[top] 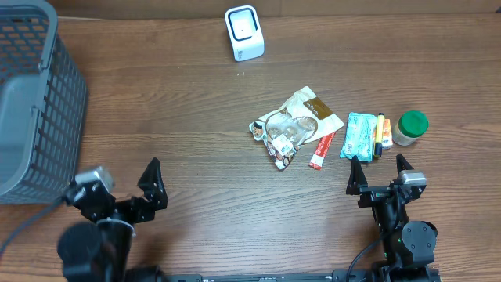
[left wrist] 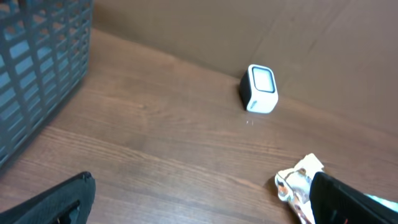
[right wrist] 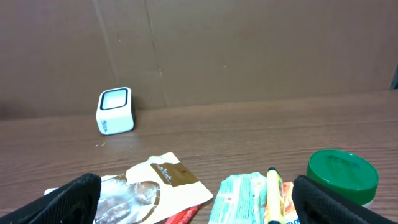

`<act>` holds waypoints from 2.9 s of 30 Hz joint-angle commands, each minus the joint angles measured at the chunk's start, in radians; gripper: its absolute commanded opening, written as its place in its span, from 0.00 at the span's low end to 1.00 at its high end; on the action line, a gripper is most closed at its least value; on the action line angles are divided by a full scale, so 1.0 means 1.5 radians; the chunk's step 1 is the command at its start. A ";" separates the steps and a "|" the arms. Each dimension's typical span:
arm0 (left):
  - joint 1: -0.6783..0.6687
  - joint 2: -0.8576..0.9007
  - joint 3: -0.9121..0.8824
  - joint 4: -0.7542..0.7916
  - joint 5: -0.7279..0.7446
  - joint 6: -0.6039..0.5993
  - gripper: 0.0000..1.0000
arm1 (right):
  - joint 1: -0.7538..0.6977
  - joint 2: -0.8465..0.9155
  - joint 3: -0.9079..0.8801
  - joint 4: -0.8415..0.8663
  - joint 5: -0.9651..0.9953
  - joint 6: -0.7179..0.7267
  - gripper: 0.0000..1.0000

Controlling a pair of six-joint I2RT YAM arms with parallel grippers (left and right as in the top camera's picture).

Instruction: Scan the item barcode

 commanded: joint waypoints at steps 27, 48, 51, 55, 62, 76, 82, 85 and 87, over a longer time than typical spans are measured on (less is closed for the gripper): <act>-0.048 -0.182 -0.415 0.502 -0.124 0.002 1.00 | -0.003 -0.007 -0.007 0.001 0.000 -0.003 1.00; -0.048 -0.181 -0.415 0.364 -0.116 0.144 1.00 | -0.003 -0.007 -0.007 0.001 0.000 -0.003 1.00; -0.048 -0.181 -0.415 0.364 -0.117 0.144 1.00 | -0.003 -0.007 -0.007 0.001 0.000 -0.003 1.00; -0.048 -0.181 -0.415 0.364 -0.117 0.144 1.00 | -0.003 -0.007 -0.007 0.001 0.000 -0.003 1.00; -0.048 -0.181 -0.415 0.364 -0.117 0.144 1.00 | -0.003 -0.007 -0.007 0.001 0.000 -0.003 1.00; -0.048 -0.181 -0.415 0.364 -0.117 0.144 1.00 | -0.003 -0.007 -0.007 0.001 0.000 -0.003 1.00; -0.048 -0.181 -0.415 0.364 -0.117 0.144 1.00 | -0.003 -0.007 -0.007 0.001 0.000 -0.003 1.00; -0.048 -0.181 -0.415 0.364 -0.117 0.144 1.00 | -0.003 -0.007 -0.007 0.001 0.000 -0.003 1.00; -0.048 -0.181 -0.415 0.364 -0.117 0.144 1.00 | -0.003 -0.007 -0.007 0.001 0.000 -0.003 1.00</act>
